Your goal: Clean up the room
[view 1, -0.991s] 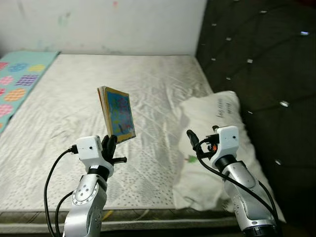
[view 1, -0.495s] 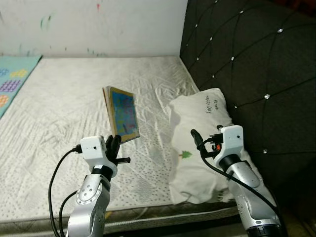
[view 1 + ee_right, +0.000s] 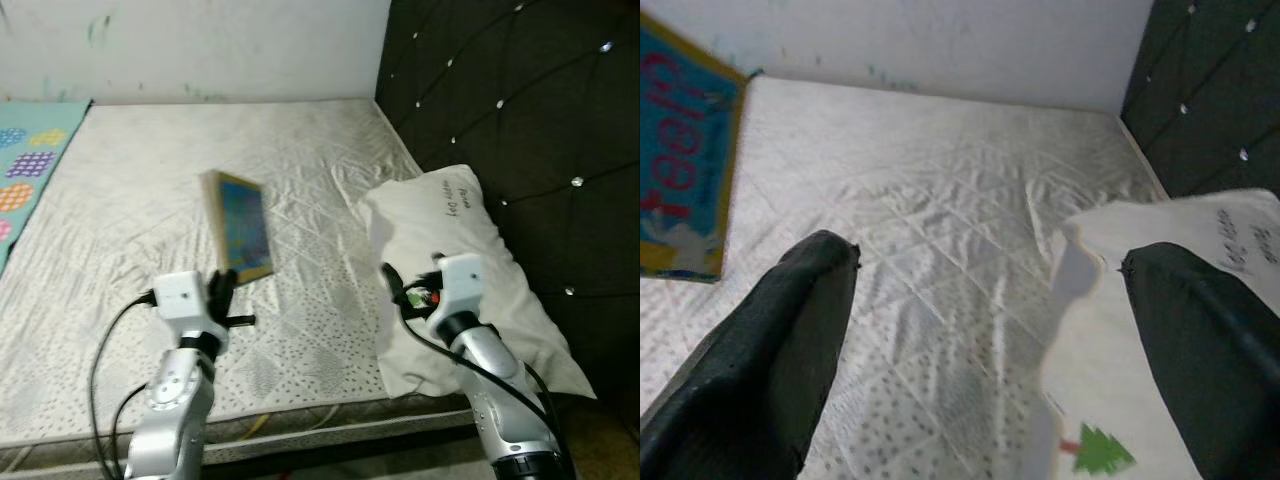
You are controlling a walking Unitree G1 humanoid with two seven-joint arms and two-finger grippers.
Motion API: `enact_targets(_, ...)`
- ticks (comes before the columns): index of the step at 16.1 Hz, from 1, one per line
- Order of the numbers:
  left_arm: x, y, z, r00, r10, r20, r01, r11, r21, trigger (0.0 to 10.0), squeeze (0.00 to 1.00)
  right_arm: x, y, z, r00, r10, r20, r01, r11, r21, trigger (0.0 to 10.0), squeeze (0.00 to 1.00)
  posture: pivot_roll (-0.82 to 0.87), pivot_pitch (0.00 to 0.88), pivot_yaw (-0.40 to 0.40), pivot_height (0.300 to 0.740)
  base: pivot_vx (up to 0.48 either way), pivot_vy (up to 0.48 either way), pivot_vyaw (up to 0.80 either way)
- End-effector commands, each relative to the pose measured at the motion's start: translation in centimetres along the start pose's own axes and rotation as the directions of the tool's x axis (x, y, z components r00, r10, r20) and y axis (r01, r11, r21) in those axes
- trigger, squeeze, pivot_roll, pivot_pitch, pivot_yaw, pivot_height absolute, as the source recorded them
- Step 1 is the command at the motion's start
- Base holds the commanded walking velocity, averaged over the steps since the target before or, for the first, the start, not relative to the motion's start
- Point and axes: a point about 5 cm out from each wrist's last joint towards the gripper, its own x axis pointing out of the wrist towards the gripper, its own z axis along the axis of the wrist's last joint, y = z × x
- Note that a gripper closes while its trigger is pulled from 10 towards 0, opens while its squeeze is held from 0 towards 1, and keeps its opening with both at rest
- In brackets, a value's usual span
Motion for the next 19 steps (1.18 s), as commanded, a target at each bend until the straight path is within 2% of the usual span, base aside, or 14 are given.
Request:
enact_targets(1, 0.2, -0.7, 0.9, 0.999, -0.022, 0.048, 0.022, 1.000, -0.004, 10.0, 0.00, -0.2, -0.5, 0.2, 1.000, -0.019, 0.011, 0.019, 1.000, 0.007, 10.0, 0.00, -0.15, 0.033, -0.007, 0.740, 0.000, 0.000, 0.79)
enact_targets(2, 0.2, -0.7, 0.9, 0.999, -0.022, 0.049, 0.022, 1.000, -0.004, 10.0, 0.00, -0.2, -0.5, 0.2, 1.000, -0.018, 0.013, 0.018, 1.000, 0.006, 10.0, 0.00, -0.15, 0.034, -0.008, 0.740, 0.000, 0.000, 0.79)
enact_targets(11, 0.0, -0.6, 1.1, 0.999, -0.019, 0.044, 0.019, 1.000, 0.000, 10.0, 0.00, -0.5, -0.7, 0.4, 0.998, -0.062, 0.013, 0.062, 0.997, 0.035, 10.0, 0.00, -0.15, 0.069, -0.006, 0.740, 0.000, 0.000, 0.00)
enact_targets(16, -0.7, -0.3, 1.1, 0.999, -0.003, 0.037, 0.003, 1.000, 0.000, 10.0, 0.00, -1.1, 0.6, 0.1, 1.000, -0.013, 0.001, 0.013, 0.998, 0.060, 10.0, 0.00, -0.14, 0.108, -0.009, 0.740, 0.000, 0.000, 0.00)
enact_targets(19, -1.2, 0.3, 1.3, 1.000, 0.013, 0.027, -0.013, 1.000, 0.011, 10.0, 0.00, -1.7, 0.9, -0.1, 1.000, 0.000, -0.013, 0.001, 0.997, 0.071, 10.0, 0.00, -0.13, 0.134, -0.009, 0.716, 0.000, 0.000, 0.00)
